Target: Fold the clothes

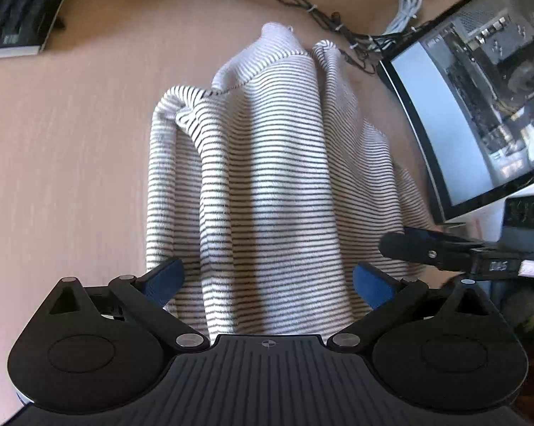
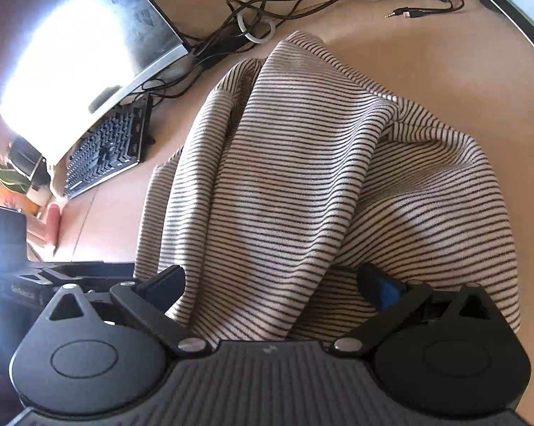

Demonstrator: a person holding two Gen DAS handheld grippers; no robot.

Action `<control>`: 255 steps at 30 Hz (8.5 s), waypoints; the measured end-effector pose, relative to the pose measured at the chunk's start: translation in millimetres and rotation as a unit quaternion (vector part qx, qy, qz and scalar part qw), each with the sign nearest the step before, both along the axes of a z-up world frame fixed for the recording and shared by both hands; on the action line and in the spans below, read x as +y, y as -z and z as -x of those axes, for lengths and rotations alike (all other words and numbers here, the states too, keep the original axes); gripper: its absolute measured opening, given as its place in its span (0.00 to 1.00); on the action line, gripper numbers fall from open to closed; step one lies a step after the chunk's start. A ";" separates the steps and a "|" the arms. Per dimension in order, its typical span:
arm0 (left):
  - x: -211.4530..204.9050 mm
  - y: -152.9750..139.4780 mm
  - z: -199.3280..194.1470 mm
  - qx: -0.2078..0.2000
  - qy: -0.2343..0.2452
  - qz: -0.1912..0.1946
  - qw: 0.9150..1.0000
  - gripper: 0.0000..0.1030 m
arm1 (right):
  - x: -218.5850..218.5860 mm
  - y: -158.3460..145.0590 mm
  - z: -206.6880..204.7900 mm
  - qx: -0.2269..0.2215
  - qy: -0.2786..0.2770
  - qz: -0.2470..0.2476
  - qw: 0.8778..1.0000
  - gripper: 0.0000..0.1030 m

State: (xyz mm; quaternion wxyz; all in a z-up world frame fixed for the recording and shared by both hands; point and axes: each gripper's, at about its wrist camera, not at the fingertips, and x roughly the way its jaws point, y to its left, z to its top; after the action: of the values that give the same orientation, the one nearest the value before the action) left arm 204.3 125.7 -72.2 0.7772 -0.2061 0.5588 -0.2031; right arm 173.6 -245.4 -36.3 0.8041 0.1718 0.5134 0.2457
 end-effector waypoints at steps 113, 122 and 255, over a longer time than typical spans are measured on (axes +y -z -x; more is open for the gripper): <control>-35.1 2.4 35.6 -0.257 -0.031 -0.221 0.940 1.00 | 176.4 -8.0 -167.6 -0.322 -0.209 0.268 0.884 0.12; -29.7 1.6 31.9 -0.281 -0.026 -0.205 0.937 1.00 | 64.1 -69.3 -41.7 -0.259 -0.014 0.250 0.933 0.40; 10.8 -33.5 59.4 -0.122 -0.098 -0.005 0.988 1.00 | 117.0 -184.3 -86.8 -0.375 0.079 0.227 0.895 0.03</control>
State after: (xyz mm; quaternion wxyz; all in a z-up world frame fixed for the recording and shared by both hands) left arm 144.9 136.4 -38.7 0.8570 -0.2299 0.4373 -0.1465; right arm 260.4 -128.4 147.9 0.9709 -0.0797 0.2004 0.1042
